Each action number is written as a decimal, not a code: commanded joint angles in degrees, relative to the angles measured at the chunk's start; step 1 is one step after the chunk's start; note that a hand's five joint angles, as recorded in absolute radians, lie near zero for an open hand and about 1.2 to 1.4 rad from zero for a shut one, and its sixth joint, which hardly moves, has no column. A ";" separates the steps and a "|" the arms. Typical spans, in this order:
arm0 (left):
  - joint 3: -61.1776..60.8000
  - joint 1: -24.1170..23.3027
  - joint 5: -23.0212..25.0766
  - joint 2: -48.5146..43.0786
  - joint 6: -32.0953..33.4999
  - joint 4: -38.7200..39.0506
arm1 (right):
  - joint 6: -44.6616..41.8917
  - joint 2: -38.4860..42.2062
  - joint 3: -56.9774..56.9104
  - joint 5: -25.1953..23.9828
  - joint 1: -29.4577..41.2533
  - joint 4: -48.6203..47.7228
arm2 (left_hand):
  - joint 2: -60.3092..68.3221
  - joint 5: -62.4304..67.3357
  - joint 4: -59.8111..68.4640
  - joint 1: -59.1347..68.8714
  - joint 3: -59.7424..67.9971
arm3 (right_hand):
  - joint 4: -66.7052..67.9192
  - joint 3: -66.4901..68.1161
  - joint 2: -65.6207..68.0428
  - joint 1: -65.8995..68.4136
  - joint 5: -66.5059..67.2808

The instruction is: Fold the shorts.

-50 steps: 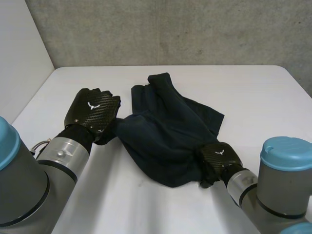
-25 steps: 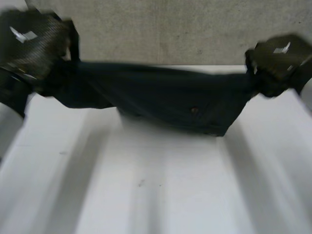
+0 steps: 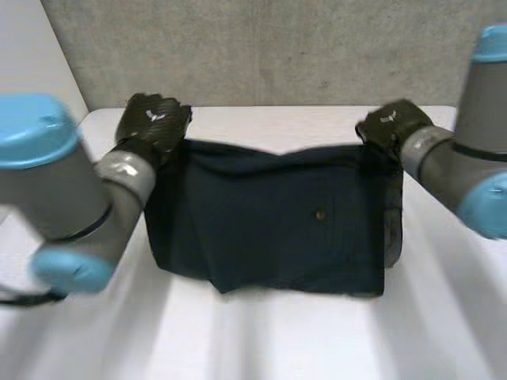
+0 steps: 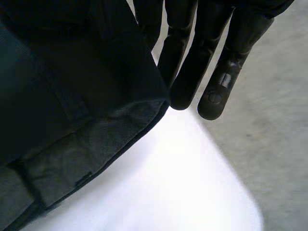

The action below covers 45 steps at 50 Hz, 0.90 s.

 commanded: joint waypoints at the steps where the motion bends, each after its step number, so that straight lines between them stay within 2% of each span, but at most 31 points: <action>1: 22.50 1.01 0.06 -12.48 9.97 10.64 | 0.13 6.37 -11.85 2.68 1.44 -22.84 | 11.21 12.71 11.06 14.14 11.53 | 11.74 12.47 12.67 24.77 13.76; 3: 25.67 1.19 0.06 -12.30 10.41 14.77 | 0.48 5.93 -14.13 1.72 1.36 -32.82 | 11.21 12.71 11.06 14.14 11.53 | 11.74 12.47 12.67 24.77 13.76; 7: 27.97 1.28 -0.37 -9.95 10.24 28.55 | 1.18 2.87 -14.67 -0.12 1.62 -47.69 | 11.21 12.71 11.06 14.14 11.53 | 11.74 12.47 12.67 24.77 13.76; 9: 27.45 1.10 -0.55 -7.83 10.06 31.91 | 1.27 1.72 -14.32 -0.66 1.62 -51.16 | 11.21 12.71 11.06 14.14 11.53 | 11.74 12.47 12.67 24.77 13.76; 13: 21.48 0.66 -0.46 -3.35 9.62 32.20 | 2.24 1.10 -13.88 -1.89 1.71 -50.04 | 11.21 12.71 11.06 14.14 11.53 | 11.74 12.47 12.67 24.77 13.76; 17: 13.57 0.49 -0.82 -1.15 8.92 31.05 | 4.17 0.92 -12.13 -3.03 1.62 -43.01 | 11.21 12.71 11.06 14.14 11.53 | 11.74 12.47 12.67 24.77 13.76; 21: 4.34 0.14 -2.39 0.61 8.74 27.54 | 5.58 1.01 -8.97 -6.19 1.18 -35.28 | 11.21 12.71 11.06 14.14 11.53 | 11.74 12.47 12.67 24.77 13.76; 24: -1.72 -0.65 -5.55 0.53 8.22 23.06 | 5.41 1.45 -5.28 -8.74 1.09 -28.69 | 11.21 12.71 11.06 14.14 11.53 | 11.74 12.47 12.67 24.77 13.76; 30: -9.37 -3.90 -9.08 -0.87 3.83 14.19 | 4.88 2.85 4.99 -9.62 0.92 -18.05 | 11.21 12.71 11.06 14.14 11.53 | 11.74 12.47 12.67 24.77 13.76; 38: -15.79 -6.98 -10.66 -2.64 -4.96 3.55 | 4.79 2.68 19.75 -10.33 0.04 -15.93 | 11.21 12.71 11.06 14.14 11.53 | 11.74 12.47 12.67 24.77 13.76; 45: -21.51 -7.86 -11.10 7.55 -8.48 -4.71 | 4.70 -1.79 30.05 -11.55 -1.10 -15.93 | 11.21 12.71 11.06 14.14 11.53 | 11.74 12.47 12.67 24.77 13.76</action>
